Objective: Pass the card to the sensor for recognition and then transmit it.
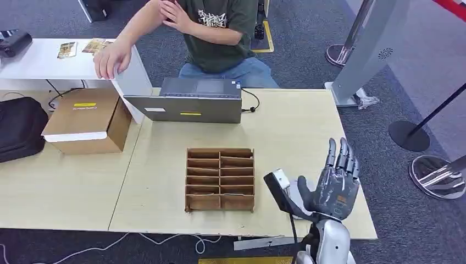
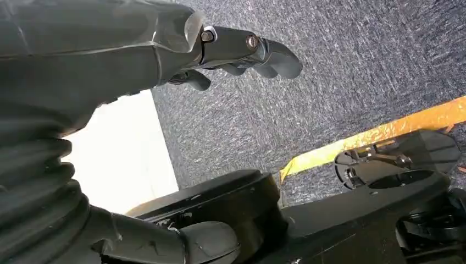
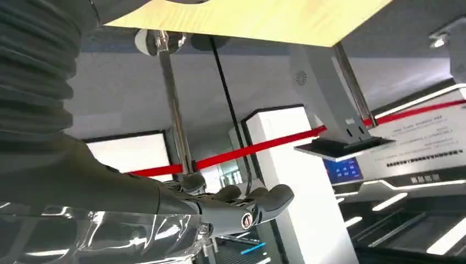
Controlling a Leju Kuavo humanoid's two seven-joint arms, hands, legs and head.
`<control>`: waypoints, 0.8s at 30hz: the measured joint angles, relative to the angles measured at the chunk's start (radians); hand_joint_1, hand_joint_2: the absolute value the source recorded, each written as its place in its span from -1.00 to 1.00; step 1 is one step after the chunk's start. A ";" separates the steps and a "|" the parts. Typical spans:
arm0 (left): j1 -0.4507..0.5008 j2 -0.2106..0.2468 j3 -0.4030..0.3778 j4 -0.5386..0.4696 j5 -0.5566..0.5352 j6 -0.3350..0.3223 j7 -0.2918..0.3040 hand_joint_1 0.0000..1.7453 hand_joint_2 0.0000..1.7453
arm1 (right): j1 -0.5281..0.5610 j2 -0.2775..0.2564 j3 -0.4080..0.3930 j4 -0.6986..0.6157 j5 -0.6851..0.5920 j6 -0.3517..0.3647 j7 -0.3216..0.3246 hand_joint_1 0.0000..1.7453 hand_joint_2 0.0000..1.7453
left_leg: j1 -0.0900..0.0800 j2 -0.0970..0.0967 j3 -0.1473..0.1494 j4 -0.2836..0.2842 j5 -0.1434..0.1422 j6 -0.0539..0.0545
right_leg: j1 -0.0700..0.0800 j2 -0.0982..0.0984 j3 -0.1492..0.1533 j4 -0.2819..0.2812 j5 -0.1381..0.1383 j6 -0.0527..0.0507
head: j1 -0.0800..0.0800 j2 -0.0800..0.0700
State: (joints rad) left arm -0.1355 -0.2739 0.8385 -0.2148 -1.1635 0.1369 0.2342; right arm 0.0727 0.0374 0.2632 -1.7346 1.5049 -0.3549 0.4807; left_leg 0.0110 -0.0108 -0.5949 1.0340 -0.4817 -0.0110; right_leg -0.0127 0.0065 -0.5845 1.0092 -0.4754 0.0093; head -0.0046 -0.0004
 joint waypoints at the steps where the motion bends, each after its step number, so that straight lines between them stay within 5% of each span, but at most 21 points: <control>1: 0.000 0.000 0.001 0.000 0.000 -0.001 0.000 -1.00 1.00 | 0.005 0.000 0.000 -0.008 0.000 0.022 0.000 -1.00 1.00 | 0.000 0.000 0.000 0.000 0.000 0.000 | 0.000 0.000 0.000 0.000 0.000 0.000 | 0.000 0.000; 10: 0.000 0.004 0.014 0.000 0.002 -0.003 -0.001 -1.00 1.00 | 0.021 -0.026 0.048 -0.076 0.000 0.169 0.074 -1.00 1.00 | 0.000 0.000 0.000 0.000 0.000 0.000 | 0.000 0.000 0.000 0.000 0.000 0.000 | 0.000 0.000; 24: 0.000 0.004 0.022 0.000 0.011 -0.003 -0.001 -1.00 1.00 | 0.054 -0.024 0.065 -0.102 0.000 0.265 -0.004 -1.00 1.00 | 0.000 0.000 0.000 0.000 0.000 0.000 | 0.000 0.000 0.000 0.000 -0.001 0.001 | 0.000 0.000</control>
State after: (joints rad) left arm -0.1356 -0.2697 0.8602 -0.2148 -1.1528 0.1335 0.2331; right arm 0.1265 0.0130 0.3284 -1.8368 1.5049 -0.0900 0.4768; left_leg 0.0110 -0.0108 -0.5950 1.0339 -0.4819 -0.0110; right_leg -0.0127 0.0065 -0.5844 1.0092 -0.4761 0.0102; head -0.0042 0.0000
